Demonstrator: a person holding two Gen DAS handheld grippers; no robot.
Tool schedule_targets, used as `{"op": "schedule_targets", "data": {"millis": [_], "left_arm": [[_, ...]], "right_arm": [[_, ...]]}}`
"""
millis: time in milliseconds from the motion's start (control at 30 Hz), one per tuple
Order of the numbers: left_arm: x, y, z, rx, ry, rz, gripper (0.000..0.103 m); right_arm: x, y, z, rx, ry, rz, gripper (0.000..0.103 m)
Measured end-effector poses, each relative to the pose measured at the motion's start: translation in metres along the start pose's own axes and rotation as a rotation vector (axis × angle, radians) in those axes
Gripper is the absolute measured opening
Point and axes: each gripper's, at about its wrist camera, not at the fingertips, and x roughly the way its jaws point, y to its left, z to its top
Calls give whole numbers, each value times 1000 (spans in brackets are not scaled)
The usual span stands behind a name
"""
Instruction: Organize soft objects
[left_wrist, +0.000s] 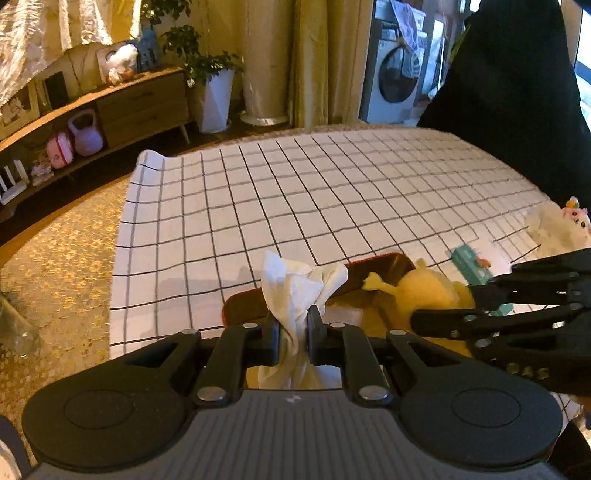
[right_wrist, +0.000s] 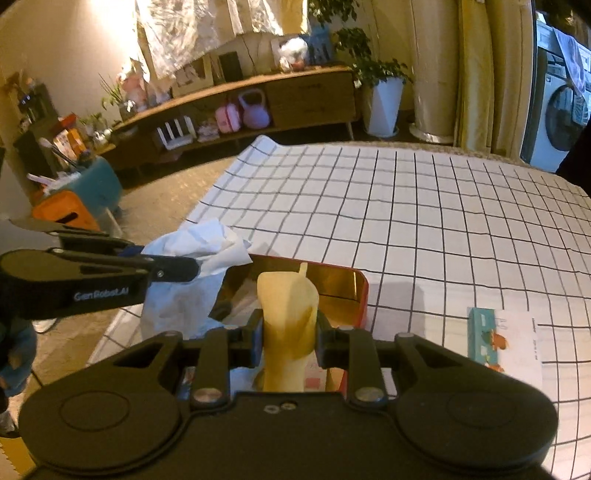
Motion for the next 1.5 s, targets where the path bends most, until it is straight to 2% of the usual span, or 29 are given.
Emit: {"op": "schedule_targets", "data": {"millis": [433, 667, 900, 967, 1167, 1233, 1267, 1300, 1500], "left_arm": [[44, -5, 1, 8, 72, -38, 14], [56, -5, -4, -5, 105, -30, 14], [58, -6, -7, -21, 98, -12, 14], [58, -7, -7, -26, 98, -2, 15], [53, -6, -7, -49, 90, 12, 32], [50, -6, -8, -53, 84, 13, 46], [47, -6, -8, -55, 74, 15, 63], [43, -7, -9, -53, 57, 20, 71], [23, -12, -9, -54, 22, 14, 72]], "right_arm": [[47, 6, -6, -51, 94, -71, 25], [55, 9, -9, -79, 106, -82, 28], [54, 6, -12, -75, 102, -76, 31], [51, 6, -13, -78, 98, -75, 36], [35, 8, -15, -77, 64, -54, 45], [27, 7, -16, -71, 54, -35, 46], [24, 7, -17, -70, 50, -31, 46], [20, 7, -18, -72, 45, -25, 47], [-4, 7, -21, -66, 14, 3, 50]]}}
